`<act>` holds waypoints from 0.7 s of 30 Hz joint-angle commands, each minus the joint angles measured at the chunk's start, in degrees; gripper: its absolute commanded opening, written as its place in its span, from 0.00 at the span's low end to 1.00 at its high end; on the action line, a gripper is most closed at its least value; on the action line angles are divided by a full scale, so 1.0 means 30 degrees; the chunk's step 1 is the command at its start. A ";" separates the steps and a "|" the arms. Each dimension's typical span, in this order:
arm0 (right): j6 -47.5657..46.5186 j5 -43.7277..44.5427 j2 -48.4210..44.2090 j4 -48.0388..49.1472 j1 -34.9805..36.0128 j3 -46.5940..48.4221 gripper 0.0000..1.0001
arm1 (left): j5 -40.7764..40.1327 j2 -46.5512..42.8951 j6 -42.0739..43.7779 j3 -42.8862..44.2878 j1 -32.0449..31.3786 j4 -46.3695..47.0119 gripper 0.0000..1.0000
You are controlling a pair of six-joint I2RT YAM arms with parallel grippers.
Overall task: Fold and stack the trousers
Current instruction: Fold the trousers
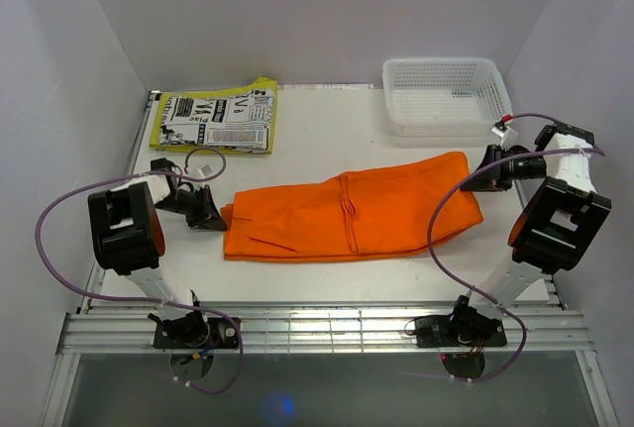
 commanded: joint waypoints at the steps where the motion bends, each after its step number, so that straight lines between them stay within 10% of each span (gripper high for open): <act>1: 0.0127 -0.3555 -0.1398 -0.1206 0.1183 0.0816 0.08 | 0.1533 -0.0317 -0.0047 0.0217 -0.0052 0.0113 0.12; 5: 0.0392 -0.4145 -0.1719 -0.1177 0.2241 0.0991 0.08 | 0.1884 -0.1341 -0.0340 0.0040 0.0094 0.0230 0.48; 13: 0.2643 -0.4528 -0.3360 0.1161 0.5838 0.0875 0.08 | 0.5778 -0.2807 -0.1423 0.0481 0.0593 0.0229 0.79; 21: 0.6074 -0.3592 -0.4533 0.5382 1.0060 -0.0003 0.08 | 0.6514 -0.2691 -0.1278 -0.0543 0.0476 0.0814 0.78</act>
